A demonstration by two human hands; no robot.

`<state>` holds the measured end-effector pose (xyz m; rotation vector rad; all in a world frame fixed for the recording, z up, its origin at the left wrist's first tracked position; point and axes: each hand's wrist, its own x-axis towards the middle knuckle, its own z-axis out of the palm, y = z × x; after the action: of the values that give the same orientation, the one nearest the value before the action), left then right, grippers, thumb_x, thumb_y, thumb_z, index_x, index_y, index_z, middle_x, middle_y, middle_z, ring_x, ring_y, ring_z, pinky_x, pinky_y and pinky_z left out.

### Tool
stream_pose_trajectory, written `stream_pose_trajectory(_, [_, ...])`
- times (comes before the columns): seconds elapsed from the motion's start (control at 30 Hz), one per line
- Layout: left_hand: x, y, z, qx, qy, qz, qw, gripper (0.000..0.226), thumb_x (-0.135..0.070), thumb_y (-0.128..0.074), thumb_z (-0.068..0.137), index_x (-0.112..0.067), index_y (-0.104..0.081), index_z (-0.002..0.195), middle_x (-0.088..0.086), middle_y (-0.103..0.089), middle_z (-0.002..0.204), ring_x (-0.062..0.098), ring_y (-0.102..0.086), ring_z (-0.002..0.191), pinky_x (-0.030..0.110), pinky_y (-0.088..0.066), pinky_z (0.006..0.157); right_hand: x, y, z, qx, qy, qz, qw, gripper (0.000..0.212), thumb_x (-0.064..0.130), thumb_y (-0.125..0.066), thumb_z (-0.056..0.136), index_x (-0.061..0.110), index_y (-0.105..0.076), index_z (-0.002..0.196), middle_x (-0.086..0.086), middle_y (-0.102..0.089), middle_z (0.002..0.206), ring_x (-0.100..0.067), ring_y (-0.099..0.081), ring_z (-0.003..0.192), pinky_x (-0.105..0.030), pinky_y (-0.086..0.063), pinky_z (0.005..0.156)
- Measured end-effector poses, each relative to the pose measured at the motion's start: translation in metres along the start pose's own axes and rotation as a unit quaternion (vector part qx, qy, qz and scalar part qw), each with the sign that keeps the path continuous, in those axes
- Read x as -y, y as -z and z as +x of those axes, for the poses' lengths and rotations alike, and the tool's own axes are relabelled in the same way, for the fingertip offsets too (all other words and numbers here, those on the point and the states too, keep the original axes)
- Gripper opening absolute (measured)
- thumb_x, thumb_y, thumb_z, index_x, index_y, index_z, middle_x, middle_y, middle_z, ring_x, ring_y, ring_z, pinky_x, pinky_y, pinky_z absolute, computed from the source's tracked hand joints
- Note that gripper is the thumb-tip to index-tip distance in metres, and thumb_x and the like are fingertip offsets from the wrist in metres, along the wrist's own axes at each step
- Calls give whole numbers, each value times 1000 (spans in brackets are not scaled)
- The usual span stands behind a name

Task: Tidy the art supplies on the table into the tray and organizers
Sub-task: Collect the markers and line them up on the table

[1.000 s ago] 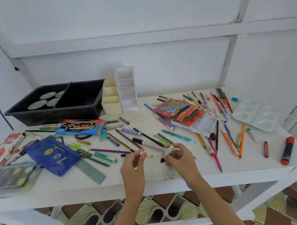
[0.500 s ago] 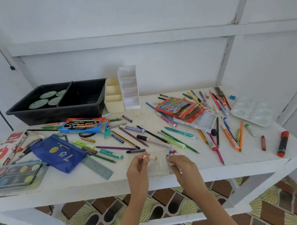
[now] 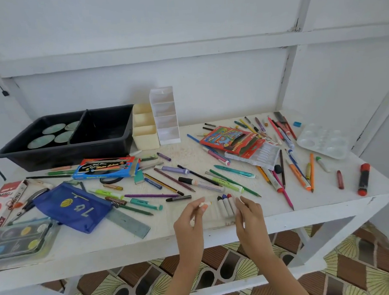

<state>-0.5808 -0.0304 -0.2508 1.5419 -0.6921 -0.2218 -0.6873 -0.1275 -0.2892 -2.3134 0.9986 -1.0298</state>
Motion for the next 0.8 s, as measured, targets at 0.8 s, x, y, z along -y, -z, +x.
stream_pose_trajectory(0.8, [20,-20,2,229,-122,123,958,42,-28,-42,96,-1,-54,126,-3,-49,132,-10,-32,127,-3,-19,100,-10,0,1,-15,-24,57,998,32,9,-62,89,14,-62,121,5,-59,105,-5,-46,95,-8,-38,84])
